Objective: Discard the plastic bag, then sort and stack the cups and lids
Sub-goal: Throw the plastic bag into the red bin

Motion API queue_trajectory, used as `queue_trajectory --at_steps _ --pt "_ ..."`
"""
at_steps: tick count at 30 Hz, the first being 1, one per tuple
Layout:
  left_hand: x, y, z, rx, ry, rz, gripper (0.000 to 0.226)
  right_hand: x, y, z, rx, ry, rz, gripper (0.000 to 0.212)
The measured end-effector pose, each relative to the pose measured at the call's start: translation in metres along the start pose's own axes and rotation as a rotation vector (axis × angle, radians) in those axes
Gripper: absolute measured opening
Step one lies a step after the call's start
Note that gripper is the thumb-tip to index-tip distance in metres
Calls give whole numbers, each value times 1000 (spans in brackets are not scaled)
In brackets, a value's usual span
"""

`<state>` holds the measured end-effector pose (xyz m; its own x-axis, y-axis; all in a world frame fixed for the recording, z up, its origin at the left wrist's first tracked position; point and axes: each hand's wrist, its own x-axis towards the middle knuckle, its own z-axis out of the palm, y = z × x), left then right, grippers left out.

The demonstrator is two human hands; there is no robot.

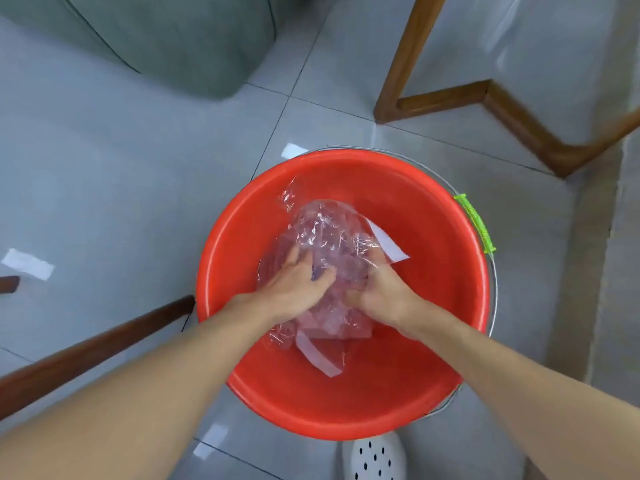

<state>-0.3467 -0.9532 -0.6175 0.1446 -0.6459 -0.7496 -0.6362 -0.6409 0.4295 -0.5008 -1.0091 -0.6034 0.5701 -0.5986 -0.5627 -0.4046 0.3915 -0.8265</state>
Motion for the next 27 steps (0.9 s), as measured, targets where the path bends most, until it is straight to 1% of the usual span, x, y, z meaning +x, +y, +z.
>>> queue_trajectory --at_steps 1,2,3,5,7,8,10,12,14,16,17,19,21,23,25,26,27 --pt "2 0 2 -17 7 1 77 -3 1 0 91 -39 53 64" --pt "4 1 4 -32 18 10 75 -5 2 -1 133 -45 100 56" --pt "6 2 5 -43 28 25 73 -4 4 -3 117 -22 114 43" --pt "8 2 9 -45 30 52 71 4 11 -4 -10 68 68 16" --pt "10 -3 12 -17 29 58 75 16 20 1 -168 167 31 27" --pt "11 -6 14 -8 32 57 75 23 24 5 -201 212 44 25" --pt "15 -16 17 3 46 68 75 38 34 10 -198 283 109 12" --pt "18 -23 20 27 41 81 74 51 46 17 -218 313 192 10" --pt "19 -27 22 57 17 100 74 61 58 20 -336 293 227 19" --pt "20 -29 25 87 -10 118 73 66 65 21 -381 303 260 30" --pt "19 -29 24 97 -19 122 73 67 67 19 -392 296 270 31" --pt "15 -28 20 99 -16 117 71 62 63 16 -374 254 283 29" --pt "3 -21 13 97 -1 117 70 48 52 12 -275 204 296 31" --pt "-18 -10 1 102 23 125 66 24 34 8 -252 218 264 44" --pt "-43 3 -13 77 41 120 61 -3 13 1 -315 236 231 69" --pt "-57 9 -21 61 49 112 61 -20 -6 0 -370 233 229 77" --pt "-72 16 -30 54 55 108 62 -37 -25 -1 -410 241 238 80"
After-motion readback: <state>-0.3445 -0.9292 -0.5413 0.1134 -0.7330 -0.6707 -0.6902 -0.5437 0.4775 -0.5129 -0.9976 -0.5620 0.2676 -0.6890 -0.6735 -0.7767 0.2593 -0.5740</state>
